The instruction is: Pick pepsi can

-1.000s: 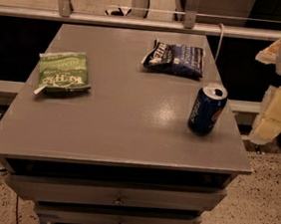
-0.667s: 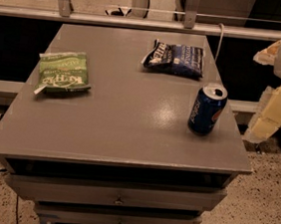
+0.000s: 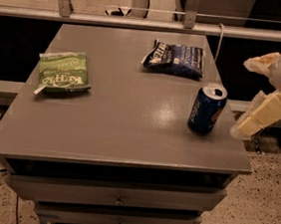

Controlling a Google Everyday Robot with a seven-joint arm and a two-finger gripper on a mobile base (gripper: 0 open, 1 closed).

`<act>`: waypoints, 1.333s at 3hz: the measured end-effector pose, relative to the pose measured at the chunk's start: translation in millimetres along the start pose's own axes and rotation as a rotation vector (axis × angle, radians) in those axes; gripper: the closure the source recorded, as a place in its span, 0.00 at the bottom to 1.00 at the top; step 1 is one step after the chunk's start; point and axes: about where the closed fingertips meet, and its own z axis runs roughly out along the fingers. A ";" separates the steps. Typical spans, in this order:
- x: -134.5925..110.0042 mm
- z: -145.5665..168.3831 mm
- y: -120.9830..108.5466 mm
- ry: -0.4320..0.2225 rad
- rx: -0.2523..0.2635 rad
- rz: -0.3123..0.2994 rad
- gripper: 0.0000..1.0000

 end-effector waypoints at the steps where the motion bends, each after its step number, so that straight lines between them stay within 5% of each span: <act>1: 2.6 18.8 -1.2 -0.184 -0.035 0.053 0.00; 3: 2.8 69.2 -18.2 -0.448 -0.008 0.061 0.00; 4: 5.2 85.2 -25.0 -0.513 0.017 0.073 0.17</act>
Offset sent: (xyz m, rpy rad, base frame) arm 0.0439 0.0259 -0.0538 0.5362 -0.1443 0.0644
